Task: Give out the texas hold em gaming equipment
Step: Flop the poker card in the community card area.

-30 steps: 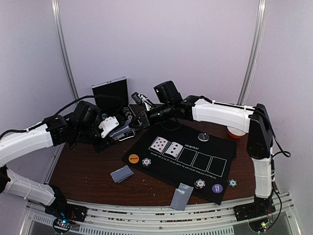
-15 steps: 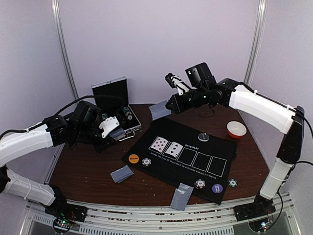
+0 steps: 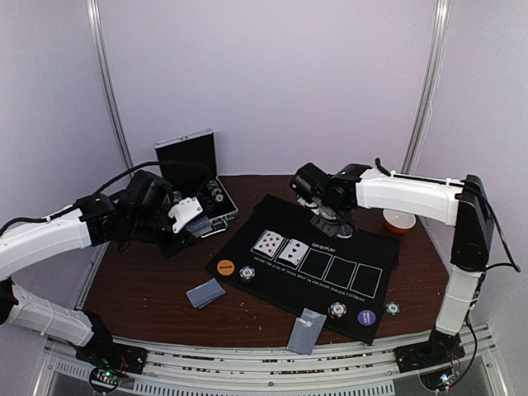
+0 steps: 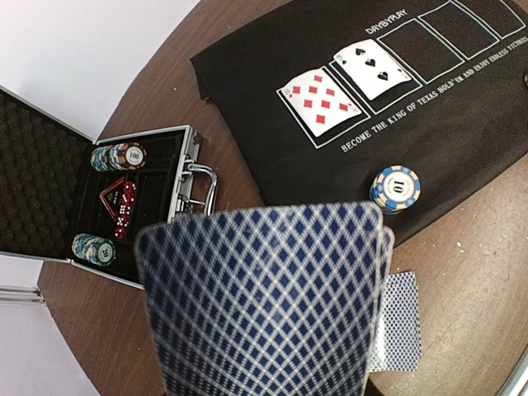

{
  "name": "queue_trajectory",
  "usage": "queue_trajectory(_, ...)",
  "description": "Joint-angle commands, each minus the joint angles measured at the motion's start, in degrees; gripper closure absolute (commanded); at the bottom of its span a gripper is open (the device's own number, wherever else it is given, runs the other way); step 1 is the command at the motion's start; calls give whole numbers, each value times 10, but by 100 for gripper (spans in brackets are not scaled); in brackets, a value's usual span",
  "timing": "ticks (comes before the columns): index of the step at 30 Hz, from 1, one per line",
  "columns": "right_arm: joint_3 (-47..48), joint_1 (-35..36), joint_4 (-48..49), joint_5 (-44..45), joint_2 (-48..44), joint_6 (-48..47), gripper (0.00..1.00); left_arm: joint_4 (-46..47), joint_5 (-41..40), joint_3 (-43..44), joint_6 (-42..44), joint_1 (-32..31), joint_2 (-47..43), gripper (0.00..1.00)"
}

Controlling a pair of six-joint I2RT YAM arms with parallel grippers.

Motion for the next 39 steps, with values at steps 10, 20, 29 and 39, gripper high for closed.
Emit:
queue_trajectory(10, -29, 92, -42, -23, 127, -26, 100, 31, 3, 9, 3, -1, 0, 64)
queue_trajectory(20, -62, 91, 18, -90, 129, -50, 100, 31, 3, 8, 3, 0, -1, 64)
queue_trajectory(29, -71, 91, 40, -110, 142, -65, 100, 31, 1, 4, 3, 0, -6, 63)
queue_trajectory(39, -72, 86, 37, -109, 153, -52, 100, 31, 1, 4, 3, 0, -7, 64)
